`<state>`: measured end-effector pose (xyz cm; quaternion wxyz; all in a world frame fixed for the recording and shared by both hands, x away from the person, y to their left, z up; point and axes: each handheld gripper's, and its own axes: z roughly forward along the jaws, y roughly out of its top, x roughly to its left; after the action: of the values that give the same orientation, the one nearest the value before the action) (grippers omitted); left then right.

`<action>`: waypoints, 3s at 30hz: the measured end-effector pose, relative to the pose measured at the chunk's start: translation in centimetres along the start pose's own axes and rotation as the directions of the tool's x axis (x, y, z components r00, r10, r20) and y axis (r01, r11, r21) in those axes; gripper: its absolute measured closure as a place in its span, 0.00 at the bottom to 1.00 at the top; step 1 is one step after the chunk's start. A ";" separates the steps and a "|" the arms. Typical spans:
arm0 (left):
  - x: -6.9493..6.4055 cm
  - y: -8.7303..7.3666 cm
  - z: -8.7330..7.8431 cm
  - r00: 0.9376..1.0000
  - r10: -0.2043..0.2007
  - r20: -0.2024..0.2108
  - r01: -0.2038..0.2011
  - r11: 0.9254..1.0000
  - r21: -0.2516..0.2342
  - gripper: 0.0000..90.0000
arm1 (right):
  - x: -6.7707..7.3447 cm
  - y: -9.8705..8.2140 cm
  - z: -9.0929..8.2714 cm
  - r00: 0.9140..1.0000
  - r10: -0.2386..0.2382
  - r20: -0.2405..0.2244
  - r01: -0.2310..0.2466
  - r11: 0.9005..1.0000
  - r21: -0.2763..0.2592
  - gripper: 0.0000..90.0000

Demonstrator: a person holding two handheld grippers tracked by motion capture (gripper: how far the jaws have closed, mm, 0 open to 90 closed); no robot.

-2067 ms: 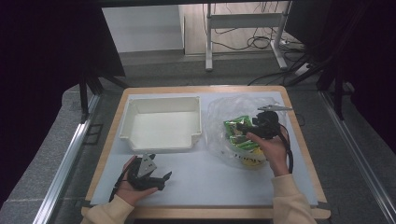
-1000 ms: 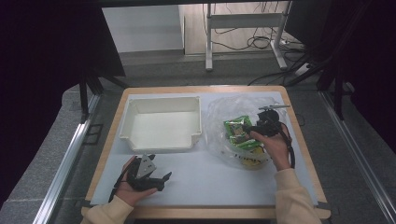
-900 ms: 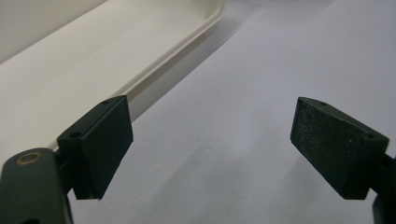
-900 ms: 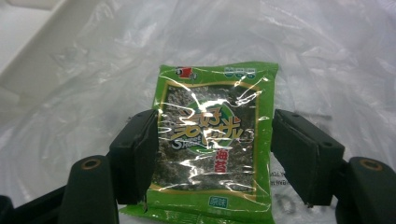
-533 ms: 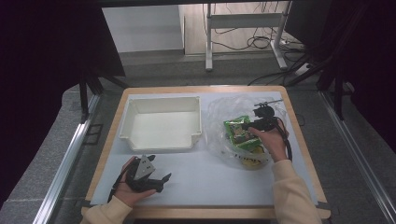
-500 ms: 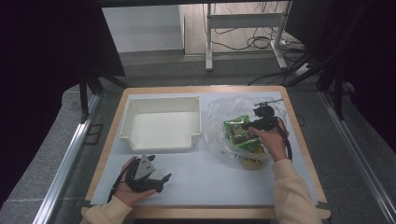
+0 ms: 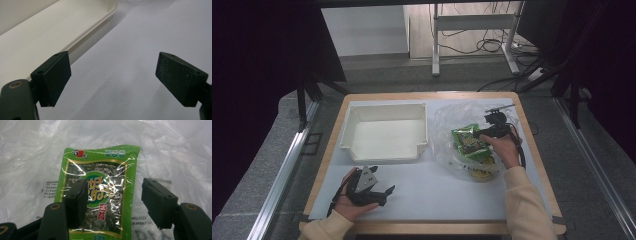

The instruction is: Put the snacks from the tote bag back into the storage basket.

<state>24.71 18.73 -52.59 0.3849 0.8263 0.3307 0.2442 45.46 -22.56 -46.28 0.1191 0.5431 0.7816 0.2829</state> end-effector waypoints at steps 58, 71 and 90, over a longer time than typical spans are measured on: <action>0.1 -0.1 0.0 1.000 0.001 0.001 -0.001 1.000 0.008 0.14 | -2.1 -0.2 3.3 0.994 0.107 -0.007 -0.104 0.979 0.176 0.65; 0.0 -0.1 -0.1 1.000 -0.001 -0.002 0.001 1.000 0.002 0.14 | -1.4 -0.1 3.4 0.989 0.144 0.016 -0.144 0.971 0.192 0.80; 0.2 -0.1 -0.1 1.000 0.003 0.000 -0.003 1.000 0.004 0.14 | -0.6 0.1 3.0 0.983 0.161 0.093 -0.174 0.974 0.148 0.98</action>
<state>24.69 18.95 -52.55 0.3829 0.8277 0.3297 0.2440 47.24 -22.16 -48.75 0.0835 0.6256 0.7472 0.2082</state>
